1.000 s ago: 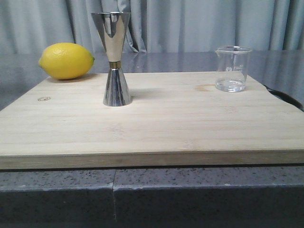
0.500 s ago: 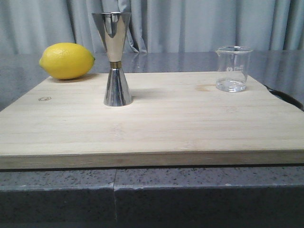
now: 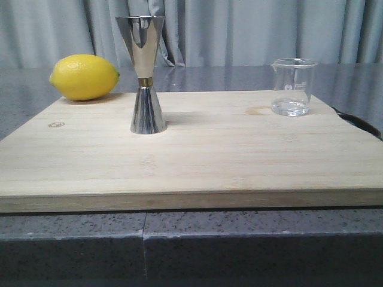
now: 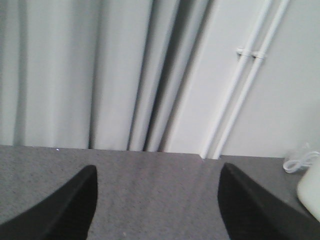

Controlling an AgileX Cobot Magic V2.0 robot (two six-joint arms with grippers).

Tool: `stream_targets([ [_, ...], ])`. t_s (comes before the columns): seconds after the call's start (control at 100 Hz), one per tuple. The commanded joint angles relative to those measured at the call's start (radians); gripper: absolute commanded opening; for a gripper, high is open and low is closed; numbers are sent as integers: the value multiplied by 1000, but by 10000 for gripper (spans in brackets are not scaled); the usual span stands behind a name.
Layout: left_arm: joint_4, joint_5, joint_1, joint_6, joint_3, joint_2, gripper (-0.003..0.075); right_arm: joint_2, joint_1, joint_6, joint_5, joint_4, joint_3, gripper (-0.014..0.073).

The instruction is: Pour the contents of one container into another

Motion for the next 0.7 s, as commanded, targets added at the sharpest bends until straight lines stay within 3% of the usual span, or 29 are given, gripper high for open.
stream_targets([
  [0.0, -5, -50, 0, -20, 23, -17, 461, -32, 47, -38, -73, -24, -34, 457],
  [0.36, -95, -32, -60, -17, 178, -92, 461, -95, 253, -20, -54, -24, 190, 457],
  [0.52, -104, -80, -62, 17, 194, -150, 461, -145, 270, 37, 24, -27, 313, 457],
  [0.69, -129, -185, -62, 18, 194, -167, 461, -154, 270, 37, 31, -142, 310, 457],
])
